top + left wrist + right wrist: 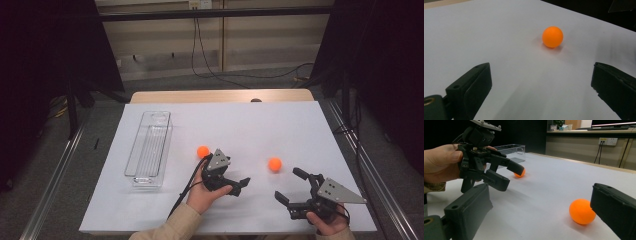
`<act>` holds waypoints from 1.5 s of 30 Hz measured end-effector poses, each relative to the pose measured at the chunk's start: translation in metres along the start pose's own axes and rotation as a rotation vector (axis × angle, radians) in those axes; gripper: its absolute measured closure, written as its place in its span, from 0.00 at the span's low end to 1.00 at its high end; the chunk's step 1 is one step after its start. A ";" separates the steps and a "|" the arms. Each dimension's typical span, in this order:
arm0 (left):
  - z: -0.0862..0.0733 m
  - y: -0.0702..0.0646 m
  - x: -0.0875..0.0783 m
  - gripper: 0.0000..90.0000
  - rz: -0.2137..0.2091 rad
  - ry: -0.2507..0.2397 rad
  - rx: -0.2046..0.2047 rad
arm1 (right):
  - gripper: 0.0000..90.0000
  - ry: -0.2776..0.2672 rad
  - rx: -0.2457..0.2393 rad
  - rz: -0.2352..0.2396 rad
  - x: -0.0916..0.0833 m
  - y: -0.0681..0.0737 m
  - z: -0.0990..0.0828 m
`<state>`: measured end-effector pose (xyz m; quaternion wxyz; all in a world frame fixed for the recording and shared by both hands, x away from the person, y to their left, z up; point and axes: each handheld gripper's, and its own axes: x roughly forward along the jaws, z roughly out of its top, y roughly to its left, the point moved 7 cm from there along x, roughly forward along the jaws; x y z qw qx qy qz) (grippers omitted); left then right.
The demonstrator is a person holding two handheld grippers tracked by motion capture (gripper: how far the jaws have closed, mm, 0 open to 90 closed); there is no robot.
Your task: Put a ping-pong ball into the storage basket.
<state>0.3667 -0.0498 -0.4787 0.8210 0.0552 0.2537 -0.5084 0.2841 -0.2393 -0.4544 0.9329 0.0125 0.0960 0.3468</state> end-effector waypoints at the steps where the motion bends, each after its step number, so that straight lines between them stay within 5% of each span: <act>1: 0.000 0.000 0.001 0.04 0.002 -0.001 0.001 | 0.02 0.000 0.001 0.000 0.000 0.000 0.000; 45: 0.007 -0.007 0.019 0.04 -0.009 0.029 0.017 | 0.02 -0.002 -0.008 0.009 0.000 0.002 0.001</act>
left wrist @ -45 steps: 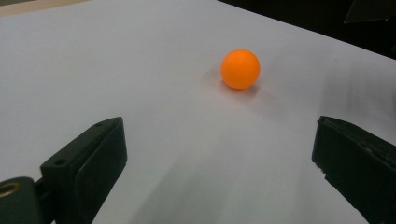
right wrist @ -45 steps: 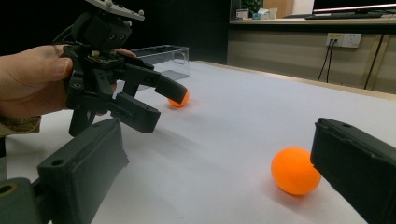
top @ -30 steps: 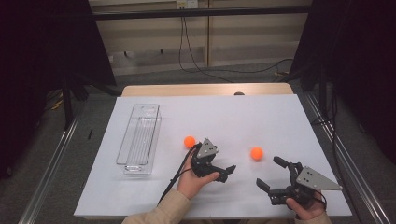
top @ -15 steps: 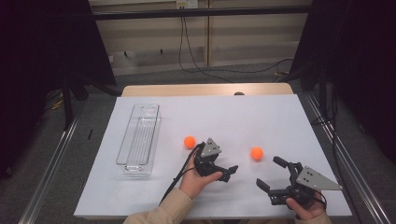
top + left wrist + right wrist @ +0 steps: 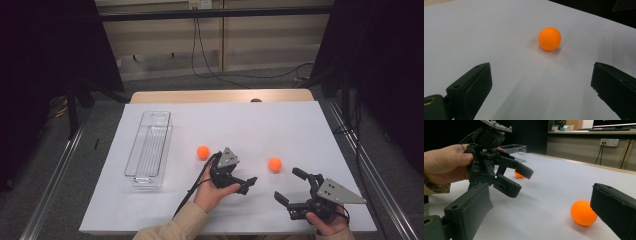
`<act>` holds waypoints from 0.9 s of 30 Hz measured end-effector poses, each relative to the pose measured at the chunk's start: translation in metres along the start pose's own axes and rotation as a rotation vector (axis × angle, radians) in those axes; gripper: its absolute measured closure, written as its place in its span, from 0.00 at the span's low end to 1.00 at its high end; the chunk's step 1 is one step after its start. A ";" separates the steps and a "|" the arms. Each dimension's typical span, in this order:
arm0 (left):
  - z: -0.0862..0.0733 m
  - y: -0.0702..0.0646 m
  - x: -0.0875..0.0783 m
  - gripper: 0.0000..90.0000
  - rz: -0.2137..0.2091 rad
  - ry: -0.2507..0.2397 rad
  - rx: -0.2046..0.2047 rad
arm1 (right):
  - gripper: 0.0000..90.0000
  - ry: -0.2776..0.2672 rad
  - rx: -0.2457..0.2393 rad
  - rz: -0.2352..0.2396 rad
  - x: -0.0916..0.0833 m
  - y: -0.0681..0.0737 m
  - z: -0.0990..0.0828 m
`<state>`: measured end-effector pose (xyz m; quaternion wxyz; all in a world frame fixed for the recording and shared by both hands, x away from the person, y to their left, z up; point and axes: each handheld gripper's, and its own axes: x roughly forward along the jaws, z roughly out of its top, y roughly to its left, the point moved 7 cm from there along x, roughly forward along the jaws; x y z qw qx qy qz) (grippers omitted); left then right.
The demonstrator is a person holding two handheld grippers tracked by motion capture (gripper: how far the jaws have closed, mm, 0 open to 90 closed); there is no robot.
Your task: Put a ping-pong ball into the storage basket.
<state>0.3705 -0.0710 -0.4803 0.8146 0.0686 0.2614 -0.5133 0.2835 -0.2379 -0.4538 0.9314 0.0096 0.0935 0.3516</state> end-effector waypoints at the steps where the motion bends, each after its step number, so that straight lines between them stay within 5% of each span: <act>1: 0.000 0.000 0.000 0.04 0.001 0.000 0.000 | 0.03 0.000 0.000 0.000 0.000 0.000 0.000; 27: 0.003 -0.002 0.013 0.04 -0.006 0.020 0.012 | 0.02 -0.003 0.000 0.002 -0.001 0.000 0.000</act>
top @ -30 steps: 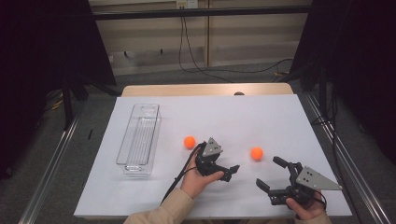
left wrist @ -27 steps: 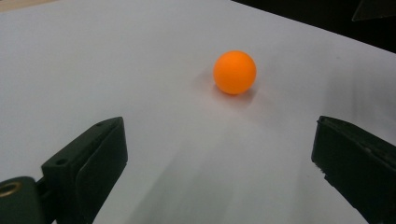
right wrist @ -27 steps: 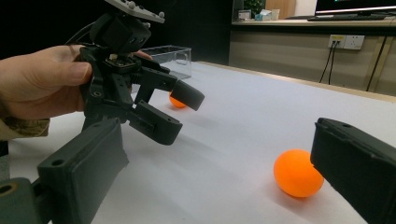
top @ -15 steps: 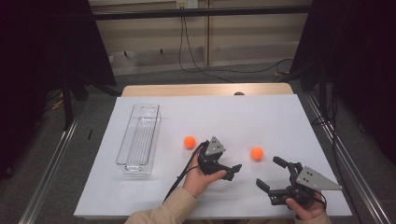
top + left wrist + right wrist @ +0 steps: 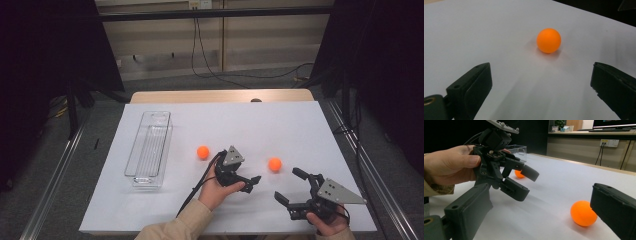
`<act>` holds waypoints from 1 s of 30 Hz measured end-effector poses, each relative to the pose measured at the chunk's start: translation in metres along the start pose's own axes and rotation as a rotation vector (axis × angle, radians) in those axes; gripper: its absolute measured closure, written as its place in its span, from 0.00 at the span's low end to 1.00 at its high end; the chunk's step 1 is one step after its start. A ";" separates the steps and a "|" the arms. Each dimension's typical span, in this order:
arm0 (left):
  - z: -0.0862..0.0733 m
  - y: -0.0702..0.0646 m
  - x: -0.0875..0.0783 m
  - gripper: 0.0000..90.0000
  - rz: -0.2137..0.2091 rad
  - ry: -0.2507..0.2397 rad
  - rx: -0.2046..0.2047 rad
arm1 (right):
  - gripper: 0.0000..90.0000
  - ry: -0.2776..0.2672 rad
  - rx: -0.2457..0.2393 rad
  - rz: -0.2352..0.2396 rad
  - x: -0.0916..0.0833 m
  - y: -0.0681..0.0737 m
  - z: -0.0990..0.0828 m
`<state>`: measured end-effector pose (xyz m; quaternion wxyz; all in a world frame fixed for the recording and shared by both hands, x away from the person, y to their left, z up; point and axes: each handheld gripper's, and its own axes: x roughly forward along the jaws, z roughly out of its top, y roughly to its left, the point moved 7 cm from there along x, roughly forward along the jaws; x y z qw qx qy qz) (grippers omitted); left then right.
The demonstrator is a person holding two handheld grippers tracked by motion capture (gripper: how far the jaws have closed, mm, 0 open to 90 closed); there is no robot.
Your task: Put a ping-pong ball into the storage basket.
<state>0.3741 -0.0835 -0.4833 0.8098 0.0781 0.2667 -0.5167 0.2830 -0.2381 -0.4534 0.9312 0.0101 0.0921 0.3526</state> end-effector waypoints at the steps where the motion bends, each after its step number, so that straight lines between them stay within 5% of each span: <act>1: 0.000 0.000 0.001 0.04 -0.001 -0.002 -0.002 | 0.03 0.000 -0.001 0.000 0.000 0.000 0.000; 30: 0.002 -0.002 0.012 0.04 -0.013 0.005 0.000 | 0.03 -0.001 -0.002 0.001 0.000 0.000 0.000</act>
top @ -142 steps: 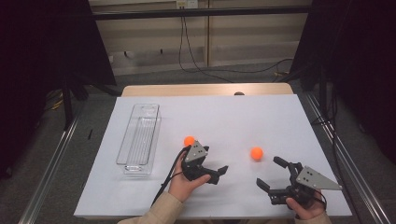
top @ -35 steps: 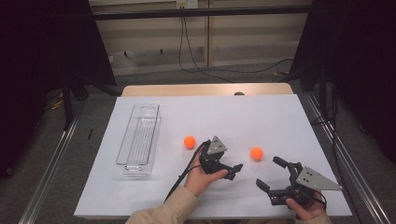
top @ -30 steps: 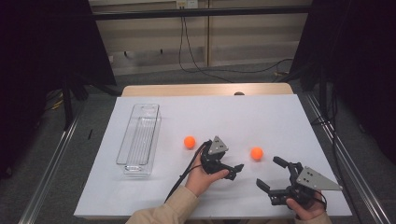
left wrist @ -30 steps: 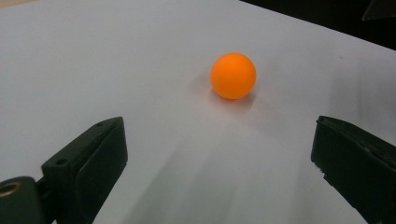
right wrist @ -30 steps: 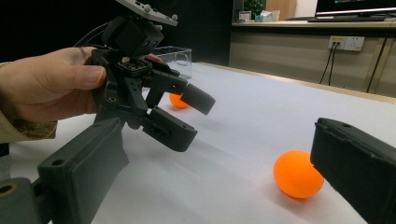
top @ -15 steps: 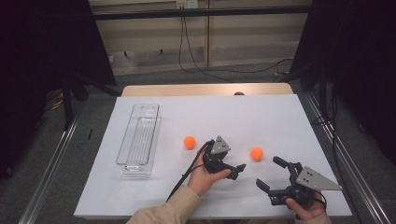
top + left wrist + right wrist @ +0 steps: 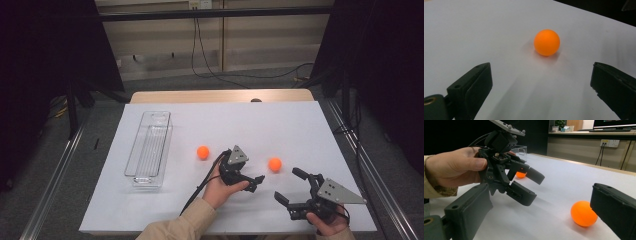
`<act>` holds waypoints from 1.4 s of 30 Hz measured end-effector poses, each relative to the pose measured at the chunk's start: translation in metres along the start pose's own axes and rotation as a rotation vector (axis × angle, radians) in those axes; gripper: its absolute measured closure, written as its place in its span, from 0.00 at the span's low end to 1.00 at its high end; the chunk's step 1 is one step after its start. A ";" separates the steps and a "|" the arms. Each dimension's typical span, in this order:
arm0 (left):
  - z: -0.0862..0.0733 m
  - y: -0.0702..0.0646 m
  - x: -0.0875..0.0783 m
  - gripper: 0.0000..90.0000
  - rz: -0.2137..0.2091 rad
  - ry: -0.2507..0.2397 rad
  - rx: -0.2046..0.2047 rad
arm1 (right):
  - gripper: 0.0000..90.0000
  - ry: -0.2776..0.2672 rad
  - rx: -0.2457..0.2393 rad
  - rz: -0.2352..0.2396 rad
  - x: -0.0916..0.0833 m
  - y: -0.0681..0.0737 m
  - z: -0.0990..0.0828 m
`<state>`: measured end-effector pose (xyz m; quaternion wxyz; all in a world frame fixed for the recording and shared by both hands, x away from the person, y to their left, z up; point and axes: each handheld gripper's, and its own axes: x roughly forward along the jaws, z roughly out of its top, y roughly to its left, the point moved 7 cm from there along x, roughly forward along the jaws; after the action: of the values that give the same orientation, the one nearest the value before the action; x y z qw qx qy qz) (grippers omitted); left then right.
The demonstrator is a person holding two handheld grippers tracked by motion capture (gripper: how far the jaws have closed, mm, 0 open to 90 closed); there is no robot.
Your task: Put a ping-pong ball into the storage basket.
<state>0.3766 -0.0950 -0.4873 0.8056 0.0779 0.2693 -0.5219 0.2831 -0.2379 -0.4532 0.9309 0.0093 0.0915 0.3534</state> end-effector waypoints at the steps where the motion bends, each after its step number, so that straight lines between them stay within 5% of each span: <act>1: 0.000 0.000 0.000 0.04 -0.001 -0.001 -0.002 | 0.03 0.000 0.000 0.000 0.000 0.000 0.000; 42: 0.007 -0.003 0.016 0.05 -0.005 0.017 0.015 | 0.03 -0.005 -0.002 0.000 0.000 0.000 0.001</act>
<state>0.3819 -0.1120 -0.4892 0.8015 0.0879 0.2723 -0.5251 0.2830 -0.2382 -0.4523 0.9311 0.0093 0.0889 0.3537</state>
